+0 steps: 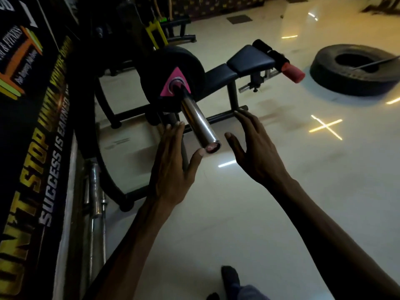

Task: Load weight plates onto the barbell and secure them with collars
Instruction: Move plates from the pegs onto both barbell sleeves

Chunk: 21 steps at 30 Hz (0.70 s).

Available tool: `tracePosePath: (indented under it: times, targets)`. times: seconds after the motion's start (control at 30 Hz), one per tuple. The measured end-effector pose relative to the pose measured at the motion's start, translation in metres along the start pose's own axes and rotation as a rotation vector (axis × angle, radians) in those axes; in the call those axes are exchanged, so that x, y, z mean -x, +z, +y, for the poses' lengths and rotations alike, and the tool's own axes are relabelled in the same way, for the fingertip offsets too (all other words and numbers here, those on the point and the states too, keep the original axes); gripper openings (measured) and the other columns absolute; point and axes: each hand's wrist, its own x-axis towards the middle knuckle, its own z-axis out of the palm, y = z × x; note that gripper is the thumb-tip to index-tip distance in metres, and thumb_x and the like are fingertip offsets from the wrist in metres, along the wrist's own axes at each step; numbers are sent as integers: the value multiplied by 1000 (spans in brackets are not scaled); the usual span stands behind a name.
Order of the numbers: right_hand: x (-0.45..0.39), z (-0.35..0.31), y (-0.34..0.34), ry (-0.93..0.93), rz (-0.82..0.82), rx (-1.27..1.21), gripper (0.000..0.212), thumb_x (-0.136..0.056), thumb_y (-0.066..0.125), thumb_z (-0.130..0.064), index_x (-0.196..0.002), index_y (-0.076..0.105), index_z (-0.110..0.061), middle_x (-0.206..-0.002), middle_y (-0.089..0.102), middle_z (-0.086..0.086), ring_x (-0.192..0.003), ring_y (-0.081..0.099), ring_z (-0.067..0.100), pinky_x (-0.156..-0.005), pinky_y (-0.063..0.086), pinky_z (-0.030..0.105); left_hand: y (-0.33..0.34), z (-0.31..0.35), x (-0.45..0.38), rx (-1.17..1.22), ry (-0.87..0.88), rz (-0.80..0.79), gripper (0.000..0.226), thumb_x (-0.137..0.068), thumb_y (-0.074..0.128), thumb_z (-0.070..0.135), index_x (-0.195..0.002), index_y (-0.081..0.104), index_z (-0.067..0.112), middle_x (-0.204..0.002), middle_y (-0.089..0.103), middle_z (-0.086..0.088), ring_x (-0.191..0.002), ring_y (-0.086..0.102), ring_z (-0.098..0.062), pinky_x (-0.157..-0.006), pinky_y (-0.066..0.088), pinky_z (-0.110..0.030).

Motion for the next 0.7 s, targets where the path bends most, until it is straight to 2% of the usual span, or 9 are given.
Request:
tracePosePath:
  times: [0.17, 0.27, 0.37, 0.47, 0.6, 0.7]
  targets:
    - [47, 13, -19, 79, 45, 47, 64, -105, 46, -50, -159, 32, -18, -166, 32, 2, -151, 36, 22, -118, 43, 45, 17, 23, 16, 49, 141, -19, 78, -99, 54, 55, -163, 21, 23, -170, 20, -2, -158, 18, -18, -123, 29, -38]
    - [63, 29, -30, 132, 64, 75, 64, -105, 46, -50, -159, 31, -18, -166, 32, 3, -150, 37, 23, -117, 43, 44, 36, 42, 14, 99, 192, -60, 78, -99, 55, 54, -163, 20, 25, -170, 19, 0, -156, 22, -15, -120, 35, -37]
    - [71, 53, -44, 186, 87, 97, 64, -105, 47, -49, -158, 33, -18, -165, 34, 4, -150, 37, 24, -117, 43, 46, 63, 62, 8, 86, 255, -122, 77, -101, 53, 53, -163, 20, 22, -171, 19, 2, -158, 12, -10, -124, 30, -39]
    - [72, 85, -59, 239, 132, 104, 63, -104, 47, -50, -158, 34, -19, -164, 35, 3, -150, 38, 24, -115, 45, 47, 96, 83, -3, 60, 309, -180, 77, -100, 53, 53, -163, 23, 17, -170, 24, -2, -159, 13, -13, -124, 26, -32]
    - [63, 146, -80, 289, 181, 141, 62, -104, 45, -50, -157, 34, -20, -164, 36, 1, -150, 37, 23, -115, 44, 46, 152, 106, -34, 47, 311, -242, 77, -101, 53, 53, -162, 24, 16, -169, 25, -6, -158, 19, -19, -122, 36, -45]
    - [51, 199, -97, 314, 201, 160, 61, -105, 45, -51, -156, 34, -20, -163, 37, 1, -150, 37, 22, -115, 44, 44, 199, 123, -67, 0, 293, -296, 78, -101, 50, 57, -163, 22, 19, -170, 23, -5, -159, 17, -19, -122, 36, -47]
